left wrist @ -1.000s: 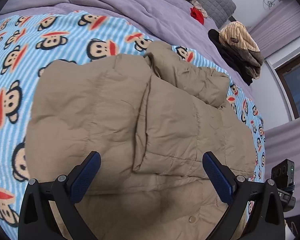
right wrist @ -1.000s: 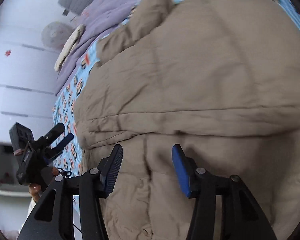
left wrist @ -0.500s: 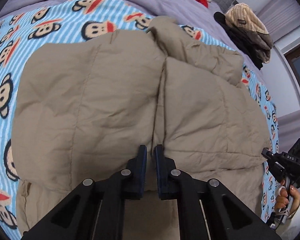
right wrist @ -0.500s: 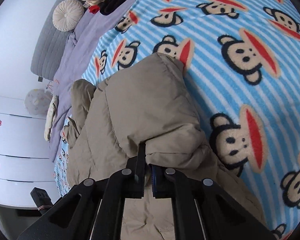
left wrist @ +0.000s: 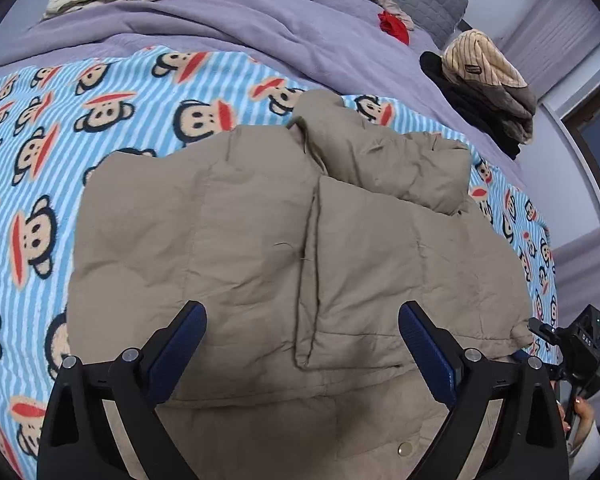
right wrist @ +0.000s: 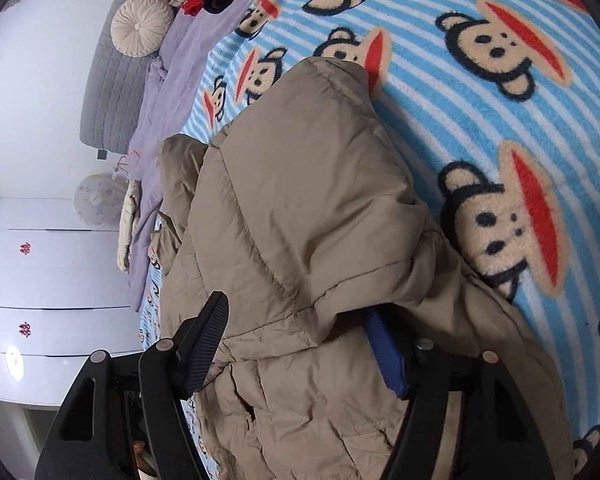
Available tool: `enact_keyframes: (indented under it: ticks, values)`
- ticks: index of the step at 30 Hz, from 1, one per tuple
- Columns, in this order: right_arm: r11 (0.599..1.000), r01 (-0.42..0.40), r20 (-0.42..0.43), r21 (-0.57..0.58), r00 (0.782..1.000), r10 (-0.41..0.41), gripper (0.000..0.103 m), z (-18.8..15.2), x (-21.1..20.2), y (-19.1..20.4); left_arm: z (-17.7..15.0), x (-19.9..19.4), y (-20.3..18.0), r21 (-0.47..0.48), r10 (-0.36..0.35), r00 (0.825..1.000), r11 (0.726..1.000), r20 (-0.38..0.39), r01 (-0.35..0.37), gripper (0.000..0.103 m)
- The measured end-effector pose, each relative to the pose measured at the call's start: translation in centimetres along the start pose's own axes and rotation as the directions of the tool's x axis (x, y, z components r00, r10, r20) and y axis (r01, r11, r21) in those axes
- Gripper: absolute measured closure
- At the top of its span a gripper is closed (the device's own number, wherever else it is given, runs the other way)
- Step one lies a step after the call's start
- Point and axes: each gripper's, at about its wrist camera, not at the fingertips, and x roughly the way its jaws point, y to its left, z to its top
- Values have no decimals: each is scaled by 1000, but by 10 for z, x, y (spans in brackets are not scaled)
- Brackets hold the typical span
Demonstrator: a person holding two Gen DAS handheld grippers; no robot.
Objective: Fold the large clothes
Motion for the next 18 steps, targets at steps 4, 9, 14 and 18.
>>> enact_keyframes:
  ticks: [4, 9, 14, 18]
  values:
    - [999, -6, 9, 47, 1000, 6, 31, 2, 5, -5, 10, 46, -15, -15, -77, 989, 997, -125, 76, 56]
    - [998, 4, 14, 57, 1000, -4, 31, 4, 5, -1, 2, 30, -24, 6, -104, 993, 995, -62, 104, 93]
    - [999, 13, 5, 49, 1000, -14, 31, 6, 16, 2, -23, 34, -4, 36, -19, 995, 999, -102, 23, 92]
    - [998, 38, -9, 44, 999, -38, 31, 9, 27, 0, -24, 22, 2, 9, 20, 996, 1000, -91, -19, 90]
